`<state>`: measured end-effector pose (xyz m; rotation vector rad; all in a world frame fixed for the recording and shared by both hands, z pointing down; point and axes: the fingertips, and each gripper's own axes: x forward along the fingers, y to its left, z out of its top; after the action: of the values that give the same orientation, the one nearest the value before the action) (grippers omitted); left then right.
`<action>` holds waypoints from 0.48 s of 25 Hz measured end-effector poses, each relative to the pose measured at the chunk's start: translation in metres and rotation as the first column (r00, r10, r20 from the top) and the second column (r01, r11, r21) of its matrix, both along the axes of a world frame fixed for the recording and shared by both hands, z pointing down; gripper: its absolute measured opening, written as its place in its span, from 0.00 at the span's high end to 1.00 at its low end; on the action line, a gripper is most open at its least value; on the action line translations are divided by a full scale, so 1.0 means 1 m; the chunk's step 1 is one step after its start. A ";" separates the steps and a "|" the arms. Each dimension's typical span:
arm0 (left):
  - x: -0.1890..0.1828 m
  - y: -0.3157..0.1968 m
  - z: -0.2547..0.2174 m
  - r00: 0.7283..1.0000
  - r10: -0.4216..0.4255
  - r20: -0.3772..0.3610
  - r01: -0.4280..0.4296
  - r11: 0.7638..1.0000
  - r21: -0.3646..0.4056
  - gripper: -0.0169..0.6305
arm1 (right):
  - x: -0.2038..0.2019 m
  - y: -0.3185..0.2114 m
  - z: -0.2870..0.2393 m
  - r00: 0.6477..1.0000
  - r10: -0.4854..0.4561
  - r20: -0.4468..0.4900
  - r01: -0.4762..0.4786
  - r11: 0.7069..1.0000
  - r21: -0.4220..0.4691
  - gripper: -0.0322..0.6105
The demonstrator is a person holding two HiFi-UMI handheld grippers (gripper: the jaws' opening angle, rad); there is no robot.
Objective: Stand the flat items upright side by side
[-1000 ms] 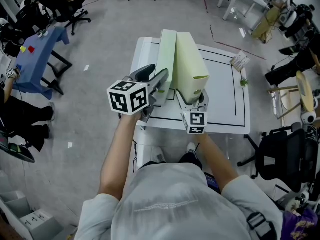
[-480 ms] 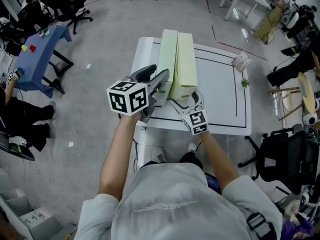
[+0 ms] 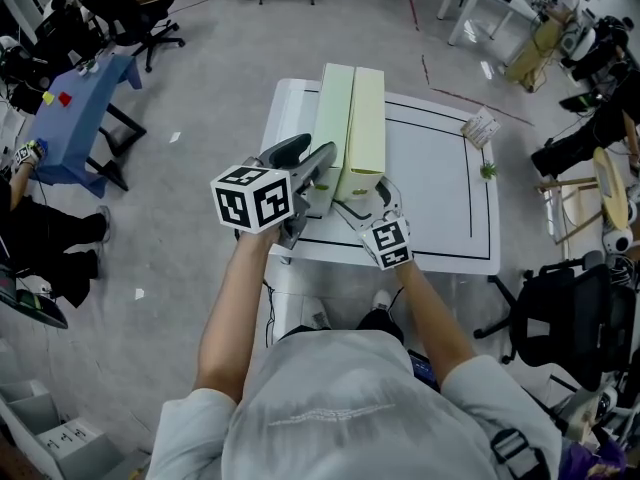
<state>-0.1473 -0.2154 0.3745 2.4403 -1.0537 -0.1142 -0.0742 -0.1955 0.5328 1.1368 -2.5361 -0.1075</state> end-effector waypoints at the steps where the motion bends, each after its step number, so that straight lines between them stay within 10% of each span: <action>1: 0.000 0.000 0.001 1.000 0.003 -0.001 -0.003 1.000 -0.002 0.62 | 0.002 0.002 0.000 1.000 -0.008 -0.010 0.008 1.000 -0.006 0.29; 5: -0.006 -0.002 0.003 0.999 -0.001 -0.036 0.001 1.000 -0.023 0.59 | 0.007 0.005 -0.003 0.999 -0.053 -0.014 0.052 0.998 -0.033 0.29; 12: -0.016 -0.003 0.000 0.998 -0.016 -0.066 0.017 1.000 0.007 0.58 | 0.036 0.010 -0.058 0.967 -0.040 0.251 0.069 0.992 -0.105 0.29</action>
<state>-0.1629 -0.2180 0.3744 2.4176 -1.0463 -0.2031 -0.0381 -0.1857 0.4747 1.0969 -2.7527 0.1743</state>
